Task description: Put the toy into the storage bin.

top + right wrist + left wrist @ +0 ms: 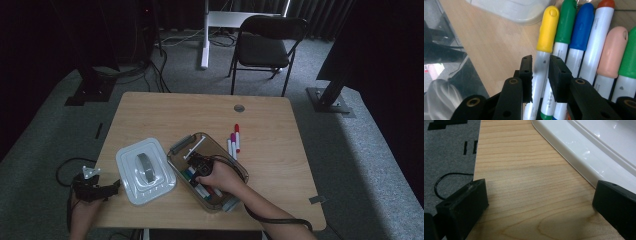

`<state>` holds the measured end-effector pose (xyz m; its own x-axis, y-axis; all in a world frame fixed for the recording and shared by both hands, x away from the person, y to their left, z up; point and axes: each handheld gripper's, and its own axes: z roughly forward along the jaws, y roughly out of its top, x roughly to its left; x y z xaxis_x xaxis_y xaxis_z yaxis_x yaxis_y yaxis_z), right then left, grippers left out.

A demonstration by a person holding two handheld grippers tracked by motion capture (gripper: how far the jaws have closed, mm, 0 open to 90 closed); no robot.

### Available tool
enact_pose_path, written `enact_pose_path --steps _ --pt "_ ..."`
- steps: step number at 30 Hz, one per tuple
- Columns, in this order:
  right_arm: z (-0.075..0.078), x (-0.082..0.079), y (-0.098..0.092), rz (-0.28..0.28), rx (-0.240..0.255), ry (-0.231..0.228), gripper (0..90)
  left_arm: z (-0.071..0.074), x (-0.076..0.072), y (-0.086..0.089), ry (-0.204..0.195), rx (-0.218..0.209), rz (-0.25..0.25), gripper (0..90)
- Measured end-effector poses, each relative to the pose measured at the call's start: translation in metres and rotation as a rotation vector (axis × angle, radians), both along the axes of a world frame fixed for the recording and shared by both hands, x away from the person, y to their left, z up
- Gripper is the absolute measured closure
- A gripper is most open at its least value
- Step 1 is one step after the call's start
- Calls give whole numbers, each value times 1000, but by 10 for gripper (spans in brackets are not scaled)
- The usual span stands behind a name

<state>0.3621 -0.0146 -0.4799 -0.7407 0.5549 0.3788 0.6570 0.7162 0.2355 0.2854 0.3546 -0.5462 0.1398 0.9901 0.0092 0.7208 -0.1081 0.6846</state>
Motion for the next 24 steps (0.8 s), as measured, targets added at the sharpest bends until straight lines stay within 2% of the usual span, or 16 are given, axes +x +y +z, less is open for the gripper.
enact_pose_path --steps 3,5,9,13,14,19,20,23,24 --pt "4 -1 -3 -3 6 -23 732 0 0 0 0 0 0 5" --pt "11 -1 -7 -15 32 -31 726 0 0 0 0 0 0 5" --pt "31 0 -20 -35 77 -80 721 0 0 0 -1 -1 1 5" --pt "44 2 -32 -51 123 -92 715 0 0 0 -1 -1 1 5" --pt "52 4 -42 -71 148 -111 713 0 0 0 -1 -1 1 5" --pt "64 8 -63 -117 209 -132 679 0 0 0 -1 0 0 5" --pt "71 13 -78 -148 227 -175 646 0 0 0 -1 1 0 5" --pt "74 16 -87 -173 238 -194 638 0 0 0 -1 1 0 5" --pt "77 21 -99 -199 251 -206 622 0 0 0 -1 0 0 5"
